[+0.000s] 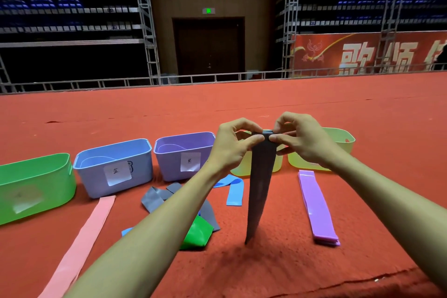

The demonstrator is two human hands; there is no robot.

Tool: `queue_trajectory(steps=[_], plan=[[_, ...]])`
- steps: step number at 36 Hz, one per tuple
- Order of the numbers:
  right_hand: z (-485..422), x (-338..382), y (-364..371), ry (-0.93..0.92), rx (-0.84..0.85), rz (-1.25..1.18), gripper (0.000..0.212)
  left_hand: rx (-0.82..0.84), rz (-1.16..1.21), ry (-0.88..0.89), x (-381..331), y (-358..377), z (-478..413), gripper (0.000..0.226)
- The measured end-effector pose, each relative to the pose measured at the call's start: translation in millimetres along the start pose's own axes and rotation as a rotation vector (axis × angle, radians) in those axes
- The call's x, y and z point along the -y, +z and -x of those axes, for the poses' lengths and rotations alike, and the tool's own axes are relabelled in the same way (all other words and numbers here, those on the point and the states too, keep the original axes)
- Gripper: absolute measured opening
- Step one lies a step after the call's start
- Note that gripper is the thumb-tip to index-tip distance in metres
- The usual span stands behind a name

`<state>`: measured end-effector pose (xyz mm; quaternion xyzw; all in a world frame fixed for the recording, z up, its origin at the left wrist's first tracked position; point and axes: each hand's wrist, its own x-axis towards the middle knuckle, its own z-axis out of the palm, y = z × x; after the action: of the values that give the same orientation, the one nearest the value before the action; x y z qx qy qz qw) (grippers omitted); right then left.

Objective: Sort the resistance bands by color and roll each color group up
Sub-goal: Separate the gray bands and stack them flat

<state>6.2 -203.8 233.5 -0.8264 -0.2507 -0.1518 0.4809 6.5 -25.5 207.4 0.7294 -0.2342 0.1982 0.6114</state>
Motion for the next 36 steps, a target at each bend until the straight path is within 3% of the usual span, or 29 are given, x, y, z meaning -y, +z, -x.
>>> queue_trajectory(steps=[26,36], plan=[[1,-3,0,0.003,0.134,0.019,0.015,0.051,-0.054,-0.022,3,-6,-1,0.026],[15,-14,15,-0.165,0.079,-0.117,0.017,-0.054,0.014,-0.012,7,-6,-1,0.027]])
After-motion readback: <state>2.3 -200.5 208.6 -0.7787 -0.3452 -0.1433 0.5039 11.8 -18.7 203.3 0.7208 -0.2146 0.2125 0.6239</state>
